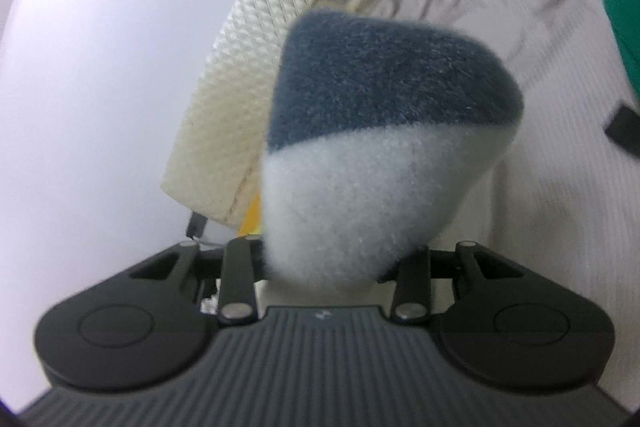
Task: Fold large clothes
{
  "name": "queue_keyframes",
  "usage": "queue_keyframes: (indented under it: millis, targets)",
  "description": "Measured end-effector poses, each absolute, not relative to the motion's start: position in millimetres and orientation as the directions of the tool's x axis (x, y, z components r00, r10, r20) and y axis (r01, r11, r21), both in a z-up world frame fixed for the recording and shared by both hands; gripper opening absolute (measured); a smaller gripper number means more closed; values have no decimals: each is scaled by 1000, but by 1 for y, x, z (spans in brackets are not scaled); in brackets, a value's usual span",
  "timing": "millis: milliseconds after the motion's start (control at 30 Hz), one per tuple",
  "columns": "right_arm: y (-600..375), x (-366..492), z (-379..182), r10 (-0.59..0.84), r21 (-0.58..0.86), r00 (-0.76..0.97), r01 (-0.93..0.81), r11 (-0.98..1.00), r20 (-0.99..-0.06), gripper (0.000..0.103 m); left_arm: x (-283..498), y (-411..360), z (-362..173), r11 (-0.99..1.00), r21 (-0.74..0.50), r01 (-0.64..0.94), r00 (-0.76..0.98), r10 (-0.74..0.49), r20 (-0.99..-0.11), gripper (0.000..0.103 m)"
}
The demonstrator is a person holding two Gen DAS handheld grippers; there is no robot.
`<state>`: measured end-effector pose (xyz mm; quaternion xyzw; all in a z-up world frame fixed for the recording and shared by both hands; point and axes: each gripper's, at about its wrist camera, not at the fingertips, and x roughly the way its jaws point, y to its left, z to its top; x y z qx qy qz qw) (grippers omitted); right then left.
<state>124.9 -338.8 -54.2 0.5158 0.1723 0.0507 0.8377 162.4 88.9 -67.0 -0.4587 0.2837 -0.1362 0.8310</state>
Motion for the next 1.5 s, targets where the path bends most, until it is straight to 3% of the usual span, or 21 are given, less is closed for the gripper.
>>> queue_keyframes:
  millis: [400,600,767,1033,1200,1500]
  targets:
    - [-429,226,2,217,911,971,3,413,-102,42,305,-13,16,561,-822,97,777,-560,-290,44]
    - [-476,283,9,211,881,973,-22,472,-89,42,394,-71,24,570,-804,170,763,-592,-258,44]
    - [-520,318,-6,183,856,981,-38,516,-67,42,460,-120,-5,558,-797,233,736,-637,-231,44]
    - [-561,354,-87,108,842,987,44,537,-120,42,529,-181,-89,600,-769,219,702,-644,-303,44]
    - [-573,357,-161,124,877,962,165,450,-245,42,534,-188,-148,656,-721,222,667,-642,-378,44]
    - [-565,335,-209,127,908,962,177,381,-241,50,515,-179,-188,673,-699,242,659,-643,-391,52]
